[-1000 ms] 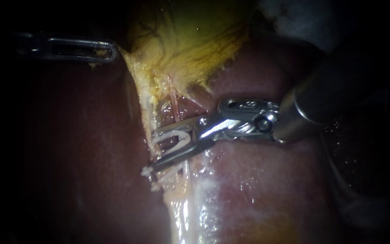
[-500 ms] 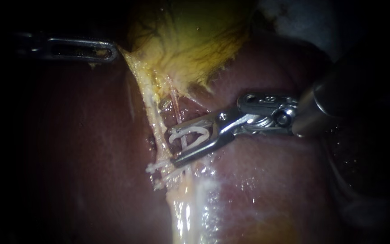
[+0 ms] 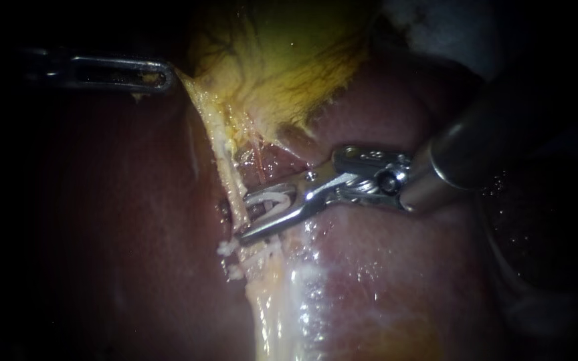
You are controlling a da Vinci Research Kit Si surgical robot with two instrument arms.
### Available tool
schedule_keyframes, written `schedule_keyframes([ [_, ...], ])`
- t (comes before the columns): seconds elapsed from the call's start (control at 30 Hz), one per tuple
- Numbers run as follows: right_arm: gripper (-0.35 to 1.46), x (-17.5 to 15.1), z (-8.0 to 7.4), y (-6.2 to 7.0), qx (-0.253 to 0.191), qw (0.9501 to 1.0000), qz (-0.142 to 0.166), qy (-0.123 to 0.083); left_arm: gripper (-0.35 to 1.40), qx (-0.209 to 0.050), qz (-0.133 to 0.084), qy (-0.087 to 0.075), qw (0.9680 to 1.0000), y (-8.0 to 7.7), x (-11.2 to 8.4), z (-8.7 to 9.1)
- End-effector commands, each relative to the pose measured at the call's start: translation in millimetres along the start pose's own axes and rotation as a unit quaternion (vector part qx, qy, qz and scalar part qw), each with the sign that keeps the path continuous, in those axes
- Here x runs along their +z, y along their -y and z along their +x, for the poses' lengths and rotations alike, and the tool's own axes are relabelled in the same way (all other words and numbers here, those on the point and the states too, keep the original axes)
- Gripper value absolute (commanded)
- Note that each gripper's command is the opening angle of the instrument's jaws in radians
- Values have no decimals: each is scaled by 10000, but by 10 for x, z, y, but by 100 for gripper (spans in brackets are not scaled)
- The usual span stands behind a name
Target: Clipping third clip left tube
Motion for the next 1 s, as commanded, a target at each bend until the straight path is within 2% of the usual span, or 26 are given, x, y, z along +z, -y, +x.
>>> schedule_keyframes([
  [0.03, 52, 4, 1, 1, 14, 10000, 60, -58, -35, 0, -2, 0, 10000, 0, 0, 0],
  [0.27, 53, 28, 6, 15, 184, 9969, 574, -509, -35, 0, -2, 1, 10000, 0, 0, 0],
  [0.4, 53, 29, 21, 23, 242, 9931, 865, -760, -35, 0, -2, 0, 10000, 0, 0, 0],
  [0.53, 53, 22, 43, 28, 366, 9917, 511, -1124, -35, 0, -2, 1, 10000, 0, 0, 0],
  [0.7, 52, 14, 64, 32, 465, 9901, 342, -1283, -35, 0, -2, 1, 10000, 0, 0, 0],
  [0.83, 47, 12, 66, 33, 600, 9893, 311, -1291, -35, 0, -2, 1, 10000, 0, 0, 0],
  [1.0, 28, 9, 61, 34, 826, 9884, 315, -1233, -35, 0, -3, 1, 10000, 0, 0, 0],
])
